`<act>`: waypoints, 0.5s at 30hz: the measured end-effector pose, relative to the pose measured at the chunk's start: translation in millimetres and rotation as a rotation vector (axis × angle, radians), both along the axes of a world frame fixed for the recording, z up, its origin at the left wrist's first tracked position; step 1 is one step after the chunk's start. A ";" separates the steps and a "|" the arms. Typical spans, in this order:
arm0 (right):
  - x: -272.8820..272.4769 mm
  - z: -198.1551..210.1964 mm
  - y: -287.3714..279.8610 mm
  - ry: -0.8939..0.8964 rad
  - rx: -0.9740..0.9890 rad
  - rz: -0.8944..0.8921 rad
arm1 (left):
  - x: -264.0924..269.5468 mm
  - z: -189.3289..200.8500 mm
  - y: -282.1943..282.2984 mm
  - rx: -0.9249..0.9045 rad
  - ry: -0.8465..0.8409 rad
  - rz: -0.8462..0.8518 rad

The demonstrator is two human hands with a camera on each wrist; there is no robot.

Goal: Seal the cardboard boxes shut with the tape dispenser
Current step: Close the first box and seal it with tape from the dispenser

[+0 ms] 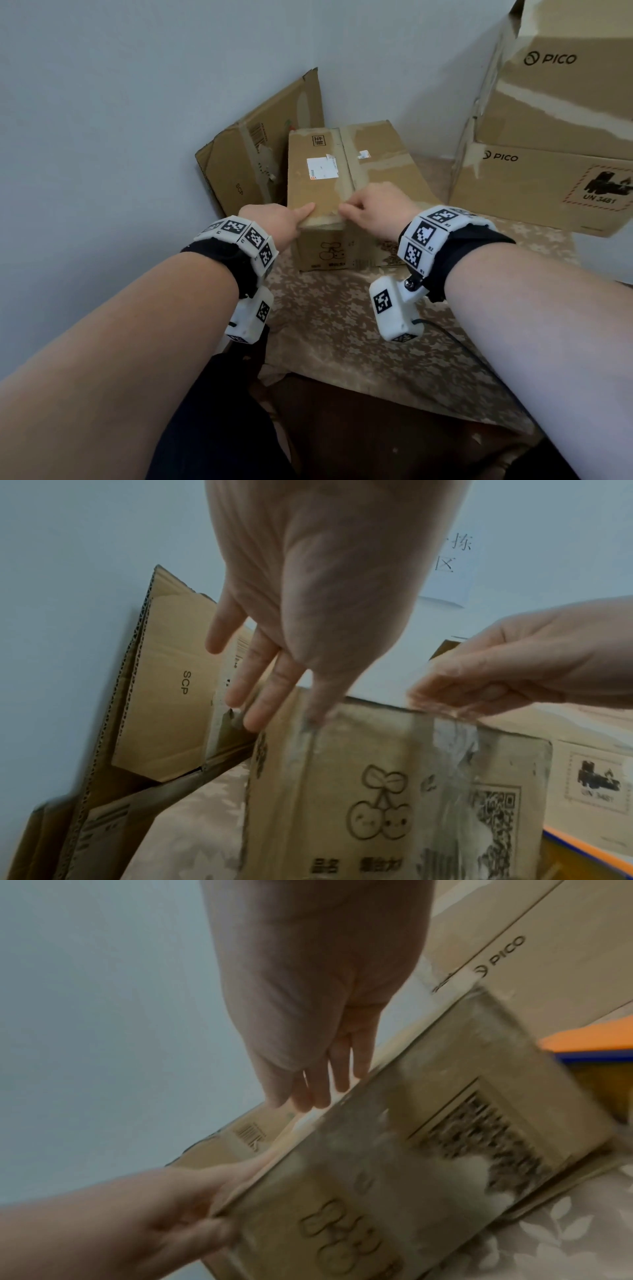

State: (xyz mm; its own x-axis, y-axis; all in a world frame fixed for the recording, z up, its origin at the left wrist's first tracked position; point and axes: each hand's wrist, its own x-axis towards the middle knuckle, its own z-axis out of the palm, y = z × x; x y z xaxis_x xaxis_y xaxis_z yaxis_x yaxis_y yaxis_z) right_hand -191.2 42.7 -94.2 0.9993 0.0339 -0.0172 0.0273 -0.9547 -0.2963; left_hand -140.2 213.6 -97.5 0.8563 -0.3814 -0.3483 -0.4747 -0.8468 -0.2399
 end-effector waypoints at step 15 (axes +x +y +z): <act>11.0 -5.4 -29.9 0.159 -0.174 0.044 | 18.1 4.4 -36.2 -0.276 0.106 -0.167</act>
